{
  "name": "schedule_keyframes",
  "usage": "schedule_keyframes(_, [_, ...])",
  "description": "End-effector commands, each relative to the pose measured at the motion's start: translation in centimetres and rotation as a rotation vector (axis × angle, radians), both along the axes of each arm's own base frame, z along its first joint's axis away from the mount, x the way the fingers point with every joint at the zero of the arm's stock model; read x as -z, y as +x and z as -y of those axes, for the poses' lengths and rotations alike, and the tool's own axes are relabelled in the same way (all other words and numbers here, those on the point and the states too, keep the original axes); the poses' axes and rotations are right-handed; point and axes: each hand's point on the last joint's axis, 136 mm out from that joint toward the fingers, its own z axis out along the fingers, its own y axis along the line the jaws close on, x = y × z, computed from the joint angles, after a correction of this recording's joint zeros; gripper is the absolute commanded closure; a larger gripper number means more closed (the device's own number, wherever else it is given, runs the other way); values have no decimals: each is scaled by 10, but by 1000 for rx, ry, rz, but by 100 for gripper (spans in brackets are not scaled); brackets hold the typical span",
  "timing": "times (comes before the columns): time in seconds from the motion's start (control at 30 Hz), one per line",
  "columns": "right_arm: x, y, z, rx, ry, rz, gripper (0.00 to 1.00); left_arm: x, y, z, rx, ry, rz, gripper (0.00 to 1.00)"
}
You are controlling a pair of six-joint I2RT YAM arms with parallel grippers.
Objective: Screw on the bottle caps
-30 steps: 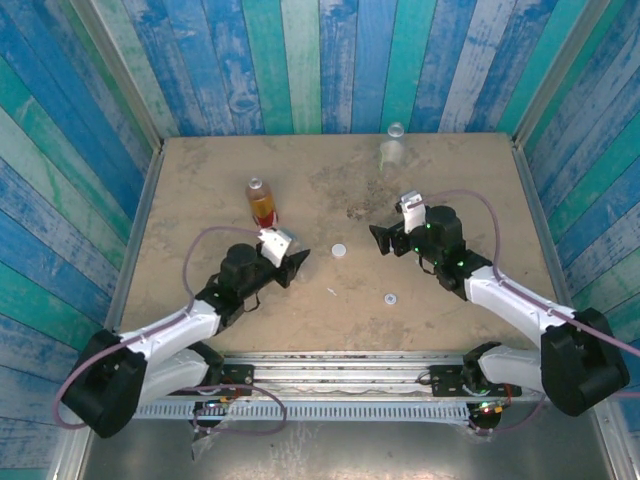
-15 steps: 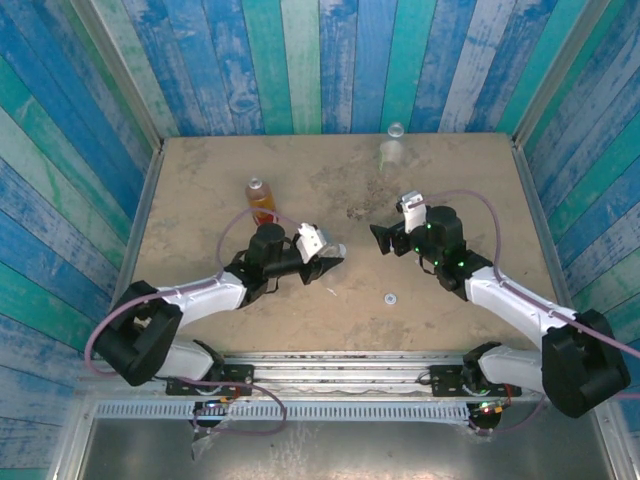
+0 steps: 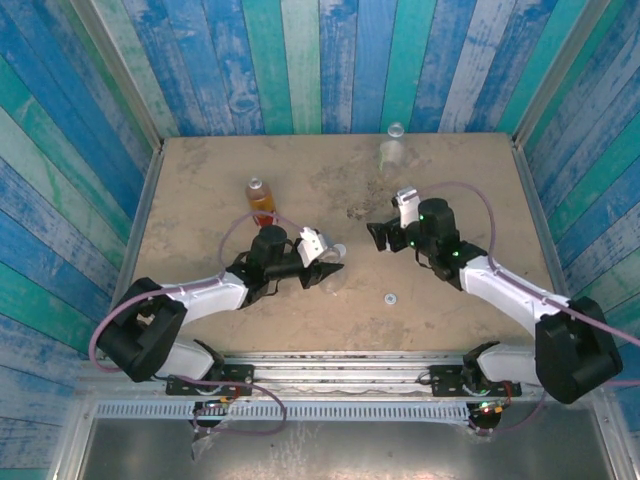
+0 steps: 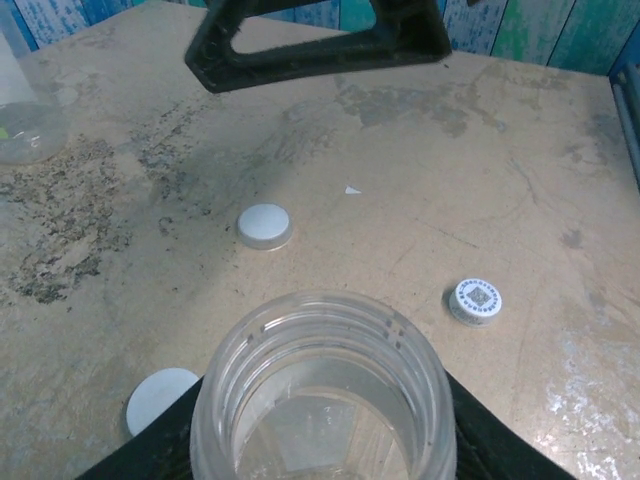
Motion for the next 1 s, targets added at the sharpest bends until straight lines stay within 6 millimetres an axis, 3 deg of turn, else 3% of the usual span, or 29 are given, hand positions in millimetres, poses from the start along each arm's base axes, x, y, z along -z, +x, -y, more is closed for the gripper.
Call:
schedule_keyframes(0.0, [9, -6, -10, -26, 30, -83, 0, 6, -4, -2, -8, -6, -25, 44])
schedule_keyframes(0.2, [33, -10, -26, -122, -42, -191, 0, -2, -4, -4, -27, -44, 6, 25])
schedule_keyframes(0.4, [84, -18, -64, -276, -171, -335, 0, -10, -5, -17, -102, -93, 35, 0])
schedule_keyframes(0.47, [94, -16, -73, -290, -192, -363, 1, -17, -10, -26, -128, -116, 51, 6])
schedule_keyframes(0.6, [114, -4, -79, -295, -244, -381, 5, -19, -21, -36, -143, -133, 47, 6])
schedule_keyframes(0.63, [120, -10, -90, -326, -268, -386, 7, -21, -24, -38, -145, -143, 46, 6])
schedule_keyframes(0.8, [138, -7, -99, -341, -350, -393, 17, -24, -28, -43, -156, -148, 57, 6])
schedule_keyframes(0.87, [145, -7, -100, -336, -373, -399, 25, -24, -29, -44, -155, -147, 64, 6])
schedule_keyframes(0.97, [148, -3, -92, -296, -410, -399, 27, -20, -31, -43, -141, -138, 79, 6])
